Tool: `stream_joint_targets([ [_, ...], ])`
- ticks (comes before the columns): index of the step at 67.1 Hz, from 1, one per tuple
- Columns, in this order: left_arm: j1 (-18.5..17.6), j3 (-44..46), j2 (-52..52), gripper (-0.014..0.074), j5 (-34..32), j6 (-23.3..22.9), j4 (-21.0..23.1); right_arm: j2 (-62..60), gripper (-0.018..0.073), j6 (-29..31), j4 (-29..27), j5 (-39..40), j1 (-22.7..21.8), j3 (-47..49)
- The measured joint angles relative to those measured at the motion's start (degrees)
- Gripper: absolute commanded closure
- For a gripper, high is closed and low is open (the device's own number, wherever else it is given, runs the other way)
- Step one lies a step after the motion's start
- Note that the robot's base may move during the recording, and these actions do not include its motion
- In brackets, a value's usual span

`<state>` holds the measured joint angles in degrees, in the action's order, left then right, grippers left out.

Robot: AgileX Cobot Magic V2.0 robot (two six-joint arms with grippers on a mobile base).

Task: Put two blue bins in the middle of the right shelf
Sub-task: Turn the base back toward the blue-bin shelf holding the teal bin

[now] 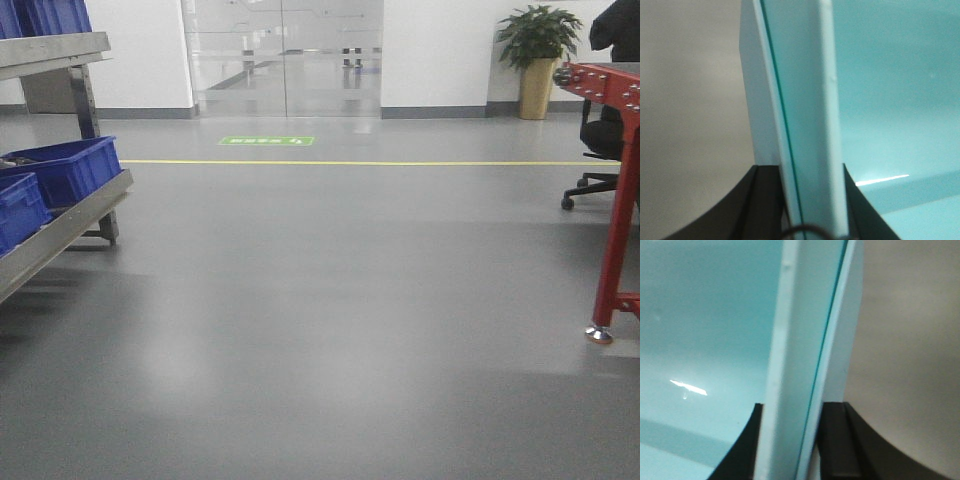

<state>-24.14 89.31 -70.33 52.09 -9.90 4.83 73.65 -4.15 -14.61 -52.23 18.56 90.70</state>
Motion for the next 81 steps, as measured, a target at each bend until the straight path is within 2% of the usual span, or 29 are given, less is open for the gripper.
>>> stream_joint_targets([
  [81,0.0,0.0,0.0,0.0707,0.0,0.0,0.0,0.0,0.0718,-0.1,0.0,0.0,0.0,0.0],
])
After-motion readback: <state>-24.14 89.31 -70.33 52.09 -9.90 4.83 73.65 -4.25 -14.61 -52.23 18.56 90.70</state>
